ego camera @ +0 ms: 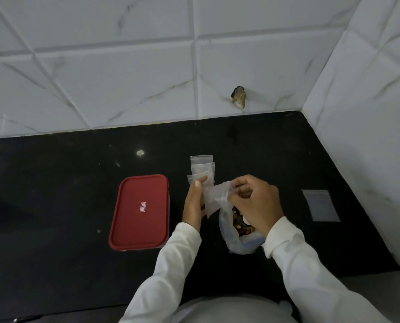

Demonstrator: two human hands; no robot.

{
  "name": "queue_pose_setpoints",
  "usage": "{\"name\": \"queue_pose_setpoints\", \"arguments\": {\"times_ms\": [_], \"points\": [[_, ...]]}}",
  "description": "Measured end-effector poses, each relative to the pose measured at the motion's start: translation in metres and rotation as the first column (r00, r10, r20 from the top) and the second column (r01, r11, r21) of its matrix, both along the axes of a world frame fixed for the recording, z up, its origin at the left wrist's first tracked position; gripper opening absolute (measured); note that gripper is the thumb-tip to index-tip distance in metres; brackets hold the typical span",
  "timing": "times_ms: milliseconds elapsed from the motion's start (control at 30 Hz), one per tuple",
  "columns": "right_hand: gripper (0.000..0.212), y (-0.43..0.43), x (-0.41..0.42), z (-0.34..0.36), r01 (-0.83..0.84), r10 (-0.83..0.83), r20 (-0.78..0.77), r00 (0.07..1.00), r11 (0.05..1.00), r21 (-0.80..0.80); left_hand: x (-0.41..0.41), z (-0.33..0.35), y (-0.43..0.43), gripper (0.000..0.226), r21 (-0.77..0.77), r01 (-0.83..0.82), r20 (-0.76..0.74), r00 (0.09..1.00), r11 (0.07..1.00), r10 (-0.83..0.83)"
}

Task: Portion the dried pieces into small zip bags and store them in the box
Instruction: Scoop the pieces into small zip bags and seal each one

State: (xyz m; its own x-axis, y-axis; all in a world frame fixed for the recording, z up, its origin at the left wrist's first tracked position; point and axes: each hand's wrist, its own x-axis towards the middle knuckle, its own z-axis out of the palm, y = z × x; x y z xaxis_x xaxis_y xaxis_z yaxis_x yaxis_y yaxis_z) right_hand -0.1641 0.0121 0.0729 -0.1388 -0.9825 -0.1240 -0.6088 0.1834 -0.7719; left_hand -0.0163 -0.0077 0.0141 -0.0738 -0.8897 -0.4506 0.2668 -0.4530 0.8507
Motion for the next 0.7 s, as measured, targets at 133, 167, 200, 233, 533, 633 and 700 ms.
{"name": "queue_pose_setpoints", "arguments": {"times_ms": [133,167,200,233,533,633,700], "points": [[0.025,0.002,0.007,0.003,-0.044,0.044,0.017,0.999,0.998,0.034,-0.002,-0.009,0.004,0.036,0.061,-0.031,-0.158,0.987,0.998,0.040],[0.025,0.003,0.009,0.003,-0.041,0.040,0.024,0.999,0.998,0.037,-0.001,-0.010,0.004,0.036,0.064,-0.045,-0.159,0.986,0.997,0.054],[0.026,0.004,0.011,0.003,-0.034,0.033,0.026,0.999,0.999,0.034,-0.001,-0.012,0.004,0.037,0.071,-0.055,-0.163,0.984,0.996,0.066],[0.027,0.005,0.013,0.002,-0.027,0.026,0.026,0.999,0.999,0.029,-0.002,-0.012,0.005,0.039,0.082,-0.061,-0.183,0.980,0.995,0.075],[0.031,0.015,0.022,-0.006,-0.066,0.059,-0.038,0.998,0.972,-0.227,-0.013,-0.024,0.018,0.038,0.393,-0.148,-0.299,0.913,0.908,0.278],[0.029,0.024,0.019,-0.005,-0.212,0.170,-0.162,0.972,0.931,-0.296,-0.011,-0.023,0.012,0.041,0.412,-0.188,-0.306,0.893,0.892,0.330],[0.033,0.029,0.016,-0.008,-0.316,0.215,-0.333,0.918,0.903,-0.290,-0.009,-0.025,0.010,0.044,0.425,-0.171,-0.329,0.885,0.889,0.328]]}}
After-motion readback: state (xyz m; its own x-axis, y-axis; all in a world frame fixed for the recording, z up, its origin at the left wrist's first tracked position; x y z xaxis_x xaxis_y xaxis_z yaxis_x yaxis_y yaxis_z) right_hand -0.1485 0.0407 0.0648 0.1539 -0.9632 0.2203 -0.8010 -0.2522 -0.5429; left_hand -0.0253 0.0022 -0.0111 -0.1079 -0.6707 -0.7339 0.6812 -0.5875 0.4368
